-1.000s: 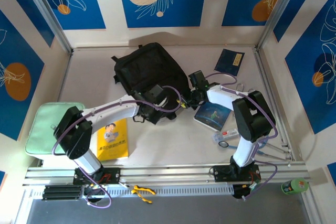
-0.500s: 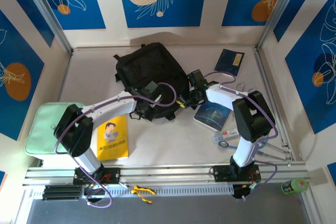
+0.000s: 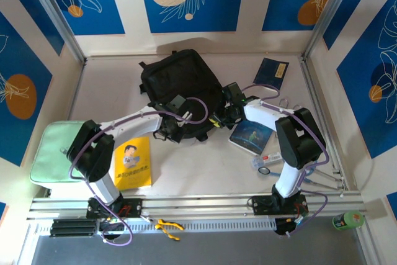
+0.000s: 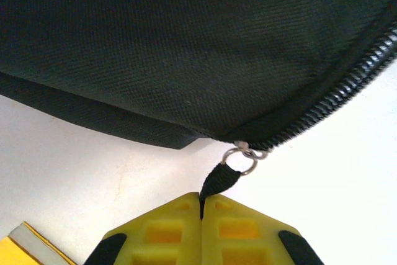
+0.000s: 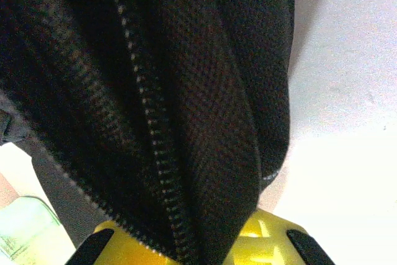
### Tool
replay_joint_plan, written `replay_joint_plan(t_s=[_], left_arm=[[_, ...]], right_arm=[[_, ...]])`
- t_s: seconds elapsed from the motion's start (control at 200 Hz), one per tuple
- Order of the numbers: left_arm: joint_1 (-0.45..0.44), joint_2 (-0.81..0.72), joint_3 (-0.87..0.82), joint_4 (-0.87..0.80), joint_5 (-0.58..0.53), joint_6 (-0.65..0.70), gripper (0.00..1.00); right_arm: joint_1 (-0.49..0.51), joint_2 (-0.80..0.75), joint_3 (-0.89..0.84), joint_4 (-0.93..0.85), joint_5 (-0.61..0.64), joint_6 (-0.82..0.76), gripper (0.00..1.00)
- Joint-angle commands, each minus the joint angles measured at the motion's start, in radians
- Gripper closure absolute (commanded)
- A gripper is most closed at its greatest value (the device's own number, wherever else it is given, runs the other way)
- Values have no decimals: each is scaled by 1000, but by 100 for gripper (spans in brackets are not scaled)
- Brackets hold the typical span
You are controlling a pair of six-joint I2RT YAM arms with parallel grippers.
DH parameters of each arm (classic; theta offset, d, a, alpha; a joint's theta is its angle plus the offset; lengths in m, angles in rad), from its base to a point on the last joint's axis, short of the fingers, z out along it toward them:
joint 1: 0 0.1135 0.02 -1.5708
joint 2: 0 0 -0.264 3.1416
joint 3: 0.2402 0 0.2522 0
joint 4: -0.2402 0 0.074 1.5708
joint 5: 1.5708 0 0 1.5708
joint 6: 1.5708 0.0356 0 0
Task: Pack the student bag
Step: Unzip the student bag at the top-center of the table.
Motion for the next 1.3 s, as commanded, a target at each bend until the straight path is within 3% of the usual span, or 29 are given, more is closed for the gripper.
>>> replay_joint_plan(t_s=[0.0,0.08,0.32,0.43,0.655,0.87,0.97,1.135,1.295], left_arm=[[15,-73,27,17,101,-4,100],[-15,-72,76,69,138,6,100],[-60,-9,206,65,113,55,100],[-64,5,208,73,137,57,100],[-67,12,178,88,146,45,100],[-69,-4,132,95,149,26,100],[-68,-16,97,99,143,8,100],[-68,-46,10,98,107,-21,100],[-56,-55,-70,97,59,6,100]], right_arm=[[-19,-48,-35,34,0,-11,73],[-12,-74,-51,43,2,-4,64],[-22,-173,-70,-16,-57,30,36],[-18,-192,-86,-23,-100,75,30],[3,-158,-81,-4,-104,129,29],[21,-90,-47,-21,-92,126,39],[27,-78,-52,-27,-71,124,50],[28,-89,-64,-48,-2,106,76],[25,-107,-70,-43,25,94,85]])
